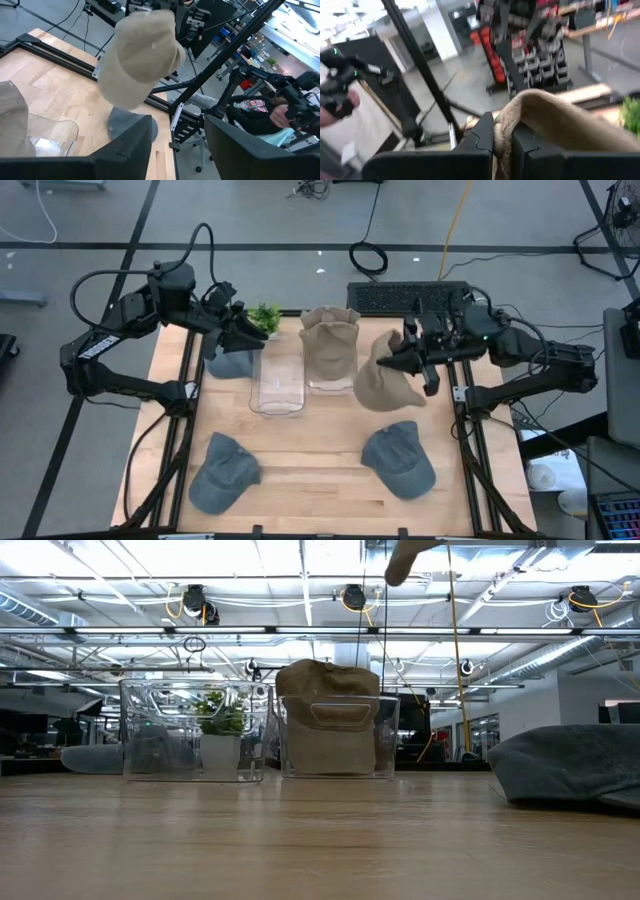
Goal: Pick & Place hat
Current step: Put the brown cap into the right transparent bin
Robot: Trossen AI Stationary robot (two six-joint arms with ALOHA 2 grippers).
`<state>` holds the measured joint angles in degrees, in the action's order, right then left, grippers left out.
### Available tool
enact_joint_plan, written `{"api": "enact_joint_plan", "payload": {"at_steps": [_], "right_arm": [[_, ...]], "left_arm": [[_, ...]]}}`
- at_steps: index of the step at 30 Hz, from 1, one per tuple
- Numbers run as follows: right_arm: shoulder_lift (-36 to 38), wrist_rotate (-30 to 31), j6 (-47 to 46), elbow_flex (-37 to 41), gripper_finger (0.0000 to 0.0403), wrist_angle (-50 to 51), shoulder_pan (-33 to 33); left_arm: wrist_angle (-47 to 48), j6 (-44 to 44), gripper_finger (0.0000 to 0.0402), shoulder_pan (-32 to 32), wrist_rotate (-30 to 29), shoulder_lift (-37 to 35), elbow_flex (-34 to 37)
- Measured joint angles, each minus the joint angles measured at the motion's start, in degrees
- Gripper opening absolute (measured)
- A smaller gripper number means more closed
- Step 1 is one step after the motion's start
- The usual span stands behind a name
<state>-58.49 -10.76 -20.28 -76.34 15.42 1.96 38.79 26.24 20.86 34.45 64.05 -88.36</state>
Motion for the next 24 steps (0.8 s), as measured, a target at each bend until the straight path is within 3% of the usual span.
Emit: {"api": "enact_joint_plan", "payload": {"at_steps": [10, 17, 24], "right_arm": [[1.11, 0.82, 6.27, 0.0, 0.0008, 14.64, -6.04], [0.38, 7.13, 13.27, -0.27, 0.0008, 20.98, -8.69], [-6.28, 14.58, 20.92, -11.91, 0.0008, 38.57, -9.56]], "left_arm": [[-0.01, 0.22, 0.0192, 0.0, -0.04, 0.0, 0.0], [-0.03, 1.33, 0.0187, 0.0, -0.08, 0.0, 0.0], [-0.06, 3.5, 0.0183, 0.0, -0.04, 0.0, 0.0]]}}
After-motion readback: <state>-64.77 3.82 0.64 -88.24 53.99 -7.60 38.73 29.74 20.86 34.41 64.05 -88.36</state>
